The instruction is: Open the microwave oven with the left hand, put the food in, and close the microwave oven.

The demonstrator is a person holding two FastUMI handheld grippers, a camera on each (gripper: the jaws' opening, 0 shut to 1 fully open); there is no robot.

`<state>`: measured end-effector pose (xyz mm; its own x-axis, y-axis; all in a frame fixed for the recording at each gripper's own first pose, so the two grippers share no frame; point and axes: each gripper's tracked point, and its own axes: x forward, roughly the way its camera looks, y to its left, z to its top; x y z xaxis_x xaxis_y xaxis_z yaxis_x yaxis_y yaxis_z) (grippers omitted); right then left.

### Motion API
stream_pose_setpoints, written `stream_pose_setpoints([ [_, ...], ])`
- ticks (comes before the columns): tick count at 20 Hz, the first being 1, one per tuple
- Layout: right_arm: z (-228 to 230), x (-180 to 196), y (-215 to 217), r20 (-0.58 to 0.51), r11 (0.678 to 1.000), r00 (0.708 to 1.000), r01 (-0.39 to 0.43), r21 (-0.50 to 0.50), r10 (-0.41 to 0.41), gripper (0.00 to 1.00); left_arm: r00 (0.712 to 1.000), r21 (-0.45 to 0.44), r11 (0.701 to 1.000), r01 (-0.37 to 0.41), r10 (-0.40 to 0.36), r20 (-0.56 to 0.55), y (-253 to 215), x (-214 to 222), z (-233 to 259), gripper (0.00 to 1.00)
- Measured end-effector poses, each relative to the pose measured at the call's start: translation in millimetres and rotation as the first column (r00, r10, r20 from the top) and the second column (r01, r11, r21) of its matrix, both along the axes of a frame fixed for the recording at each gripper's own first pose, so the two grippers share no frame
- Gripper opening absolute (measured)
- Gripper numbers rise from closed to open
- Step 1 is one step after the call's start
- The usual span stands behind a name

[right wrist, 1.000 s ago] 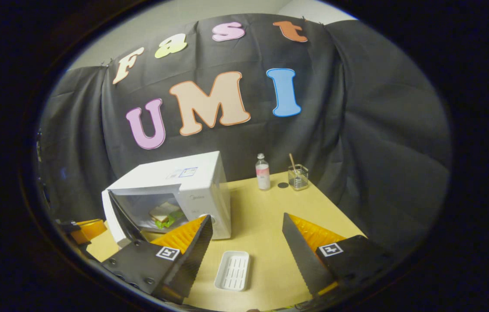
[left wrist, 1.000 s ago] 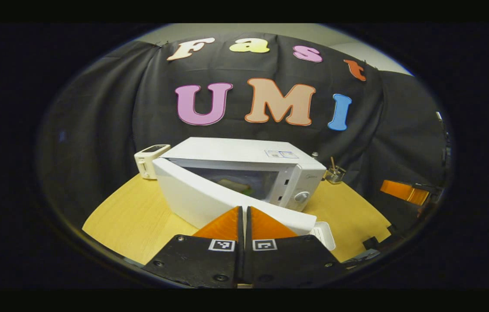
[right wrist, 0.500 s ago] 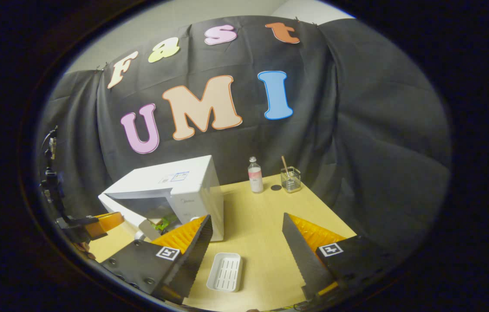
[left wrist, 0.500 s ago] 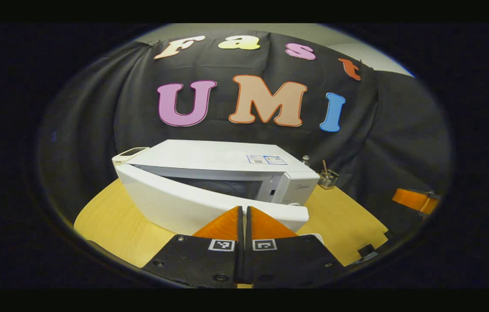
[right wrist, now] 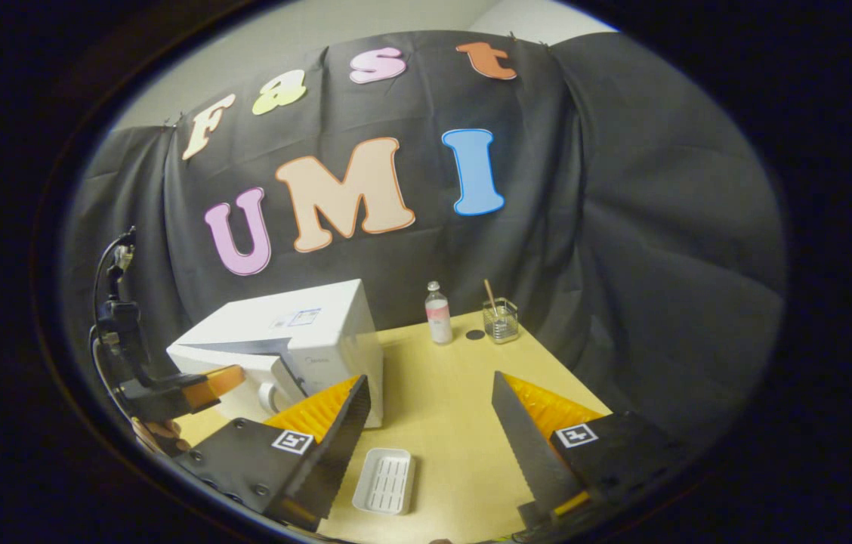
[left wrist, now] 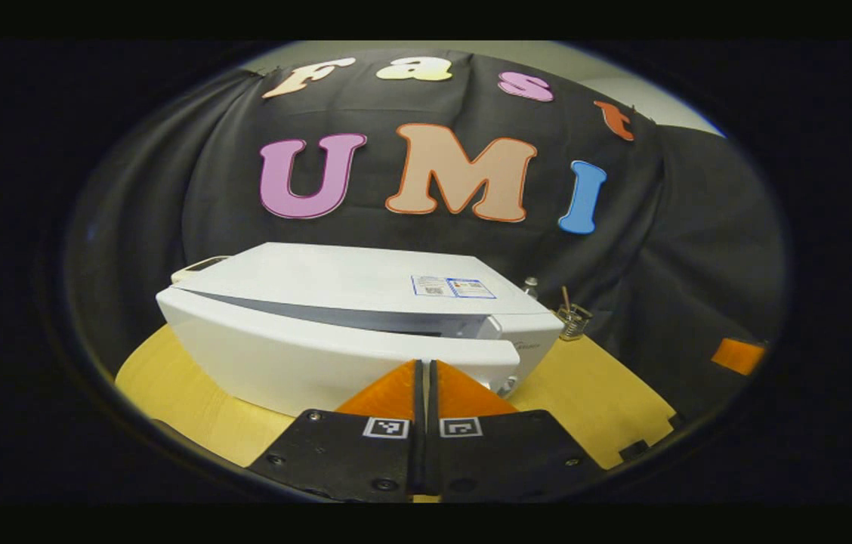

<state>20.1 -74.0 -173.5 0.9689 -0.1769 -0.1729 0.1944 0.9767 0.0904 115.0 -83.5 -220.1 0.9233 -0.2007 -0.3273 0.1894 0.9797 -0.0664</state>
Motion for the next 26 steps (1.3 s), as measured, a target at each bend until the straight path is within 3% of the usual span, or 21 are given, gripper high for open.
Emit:
stream_pose_setpoints([
  [8,1,2,-8,-0.014,1.000,1.000,0.016,-0.002,-0.016,0.92,1.000,0.050,0.999,-0.005,0.005,0.003,-5,20,-6,0.01],
  [21,13,8,-21,0.001,0.999,0.999,0.044,-0.024,-0.044,0.92,0.998,0.019,0.998,-0.064,0.064,0.025,0,33,-10,0.00],
  [26,16,3,-18,0.001,0.999,0.999,0.034,-0.029,-0.034,0.92,0.999,0.014,1.000,-0.023,0.022,0.039,0,32,-7,0.01],
])
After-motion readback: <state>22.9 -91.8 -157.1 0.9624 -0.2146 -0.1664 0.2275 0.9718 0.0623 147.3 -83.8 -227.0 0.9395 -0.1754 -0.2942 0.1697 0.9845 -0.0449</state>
